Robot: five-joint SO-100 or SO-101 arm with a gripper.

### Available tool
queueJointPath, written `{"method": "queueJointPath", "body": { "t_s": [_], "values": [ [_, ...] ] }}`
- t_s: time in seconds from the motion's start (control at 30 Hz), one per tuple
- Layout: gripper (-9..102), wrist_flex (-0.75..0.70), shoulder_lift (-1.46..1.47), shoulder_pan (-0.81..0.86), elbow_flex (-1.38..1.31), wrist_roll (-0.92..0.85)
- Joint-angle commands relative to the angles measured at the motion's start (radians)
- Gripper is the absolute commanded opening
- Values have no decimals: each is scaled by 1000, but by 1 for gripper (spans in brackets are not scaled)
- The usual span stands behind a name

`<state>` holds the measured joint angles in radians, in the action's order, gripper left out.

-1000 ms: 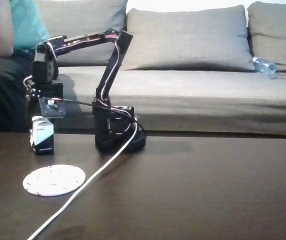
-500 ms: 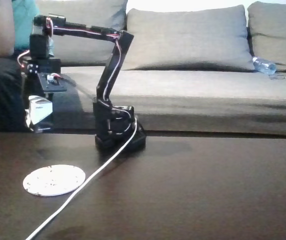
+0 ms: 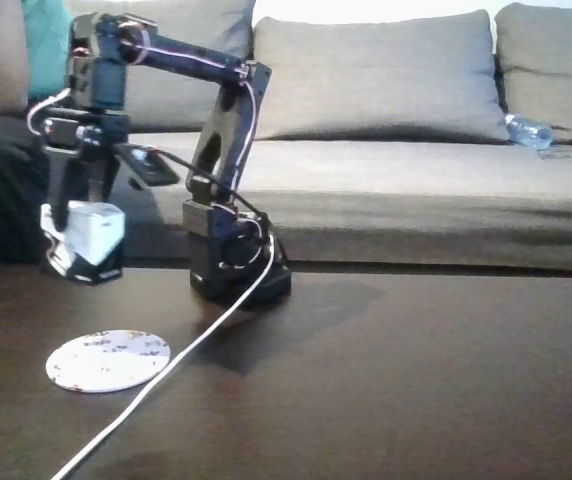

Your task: Grasp a servo box and put it on the zirlivani.

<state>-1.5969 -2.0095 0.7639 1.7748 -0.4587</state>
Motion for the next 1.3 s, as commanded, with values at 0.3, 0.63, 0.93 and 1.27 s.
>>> {"method": "queueJointPath", "body": {
  "t_s": [0.3,0.63,0.93,1.27],
  "values": [
    [18,268,-18,-137,239,35],
    [18,299,-18,-123,290,38],
    [41,296,-20,-98,252,64],
    [38,249,-28,-94,163,69]
  ]
}}
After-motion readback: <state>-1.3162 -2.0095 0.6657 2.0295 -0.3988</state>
